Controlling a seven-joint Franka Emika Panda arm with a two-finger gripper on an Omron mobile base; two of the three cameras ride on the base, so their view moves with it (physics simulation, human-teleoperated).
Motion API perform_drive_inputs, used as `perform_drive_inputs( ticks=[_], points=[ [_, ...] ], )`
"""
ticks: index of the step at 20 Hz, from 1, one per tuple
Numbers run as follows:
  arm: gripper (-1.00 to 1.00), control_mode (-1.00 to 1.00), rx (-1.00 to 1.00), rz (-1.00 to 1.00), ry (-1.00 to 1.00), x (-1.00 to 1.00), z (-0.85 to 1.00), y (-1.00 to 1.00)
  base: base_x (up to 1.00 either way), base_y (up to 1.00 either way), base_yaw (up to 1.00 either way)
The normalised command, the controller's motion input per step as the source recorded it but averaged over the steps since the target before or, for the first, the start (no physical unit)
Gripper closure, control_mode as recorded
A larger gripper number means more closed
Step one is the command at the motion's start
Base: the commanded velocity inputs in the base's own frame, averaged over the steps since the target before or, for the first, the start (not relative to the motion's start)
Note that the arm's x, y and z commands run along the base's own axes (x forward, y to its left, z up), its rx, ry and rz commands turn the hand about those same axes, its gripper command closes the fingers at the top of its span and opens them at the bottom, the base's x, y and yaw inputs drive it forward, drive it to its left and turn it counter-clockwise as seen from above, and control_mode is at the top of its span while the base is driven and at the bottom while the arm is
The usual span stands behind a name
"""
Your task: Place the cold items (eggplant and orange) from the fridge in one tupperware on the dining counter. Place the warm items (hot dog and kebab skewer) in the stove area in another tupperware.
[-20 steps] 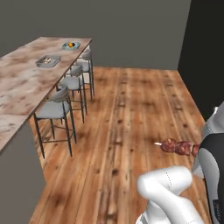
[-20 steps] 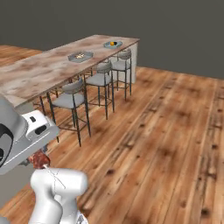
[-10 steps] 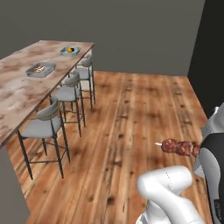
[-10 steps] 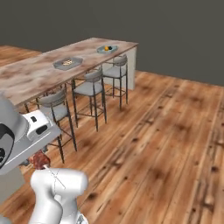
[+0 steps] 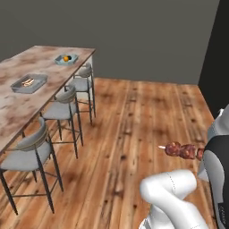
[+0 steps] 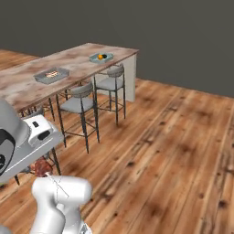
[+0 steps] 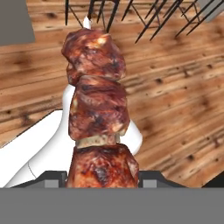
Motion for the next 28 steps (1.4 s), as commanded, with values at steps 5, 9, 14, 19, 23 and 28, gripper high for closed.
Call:
perform_drive_inputs(
  ticks=[5, 9, 14, 19, 23, 28],
  points=[
    [1.0, 1.0, 0.0, 0.0, 0.0, 0.0, 0.0, 0.0, 1.0, 0.0, 0.08],
    [1.0, 1.0, 0.0, 0.0, 0.0, 0.0, 0.0, 0.0, 1.0, 0.0, 0.08],
    [1.0, 1.0, 0.0, 0.0, 0.0, 0.0, 0.0, 0.0, 1.0, 0.03, 0.19],
    [1.0, 1.0, 0.0, 0.0, 0.0, 0.0, 0.0, 0.0, 1.0, 0.0, 0.44],
    [1.0, 1.0, 0.0, 0.0, 0.0, 0.0, 0.0, 0.0, 0.99, 0.0, 0.56],
    [1.0, 1.0, 0.0, 0.0, 0.0, 0.0, 0.0, 0.0, 0.93, 0.0, 0.57]
  ],
)
